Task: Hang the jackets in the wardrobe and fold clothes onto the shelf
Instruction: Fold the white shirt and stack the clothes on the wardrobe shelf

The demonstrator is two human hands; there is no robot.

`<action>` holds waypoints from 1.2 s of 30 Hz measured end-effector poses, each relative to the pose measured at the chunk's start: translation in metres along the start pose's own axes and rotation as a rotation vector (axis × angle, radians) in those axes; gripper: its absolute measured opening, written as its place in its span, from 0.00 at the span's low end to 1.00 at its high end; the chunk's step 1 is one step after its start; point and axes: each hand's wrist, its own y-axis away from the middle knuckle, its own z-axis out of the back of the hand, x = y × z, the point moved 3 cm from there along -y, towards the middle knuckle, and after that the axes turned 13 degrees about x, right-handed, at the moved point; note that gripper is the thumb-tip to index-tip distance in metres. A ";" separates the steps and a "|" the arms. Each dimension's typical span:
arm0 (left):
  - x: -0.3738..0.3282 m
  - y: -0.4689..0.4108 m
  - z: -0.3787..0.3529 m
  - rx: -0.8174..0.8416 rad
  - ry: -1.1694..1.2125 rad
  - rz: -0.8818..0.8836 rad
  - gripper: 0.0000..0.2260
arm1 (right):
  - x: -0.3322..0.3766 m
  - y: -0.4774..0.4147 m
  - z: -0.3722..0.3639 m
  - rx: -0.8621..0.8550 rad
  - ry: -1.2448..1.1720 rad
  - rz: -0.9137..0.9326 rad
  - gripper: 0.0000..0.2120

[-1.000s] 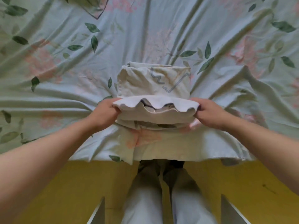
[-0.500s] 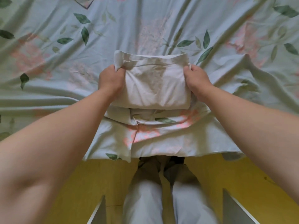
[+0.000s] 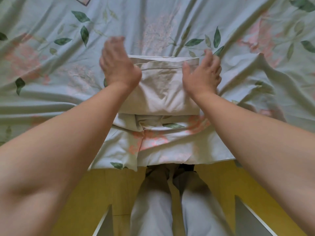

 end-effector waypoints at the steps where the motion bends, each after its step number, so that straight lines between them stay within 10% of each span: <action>1: -0.012 -0.001 -0.001 0.081 -0.098 -0.202 0.34 | 0.008 0.002 0.001 -0.013 0.119 0.149 0.37; 7: -0.016 -0.021 -0.040 0.688 -0.433 -0.377 0.45 | 0.018 -0.019 -0.024 0.346 0.633 0.564 0.42; 15: -0.001 -0.032 -0.030 0.502 -0.465 -0.394 0.42 | 0.013 -0.043 -0.009 0.309 0.745 0.441 0.37; 24: -0.063 0.048 0.059 0.587 -0.917 -0.472 0.12 | 0.043 0.049 0.067 0.566 0.646 0.518 0.10; 36: -0.206 0.218 0.267 0.555 -0.766 -0.545 0.07 | 0.065 0.287 0.334 0.464 0.576 0.397 0.16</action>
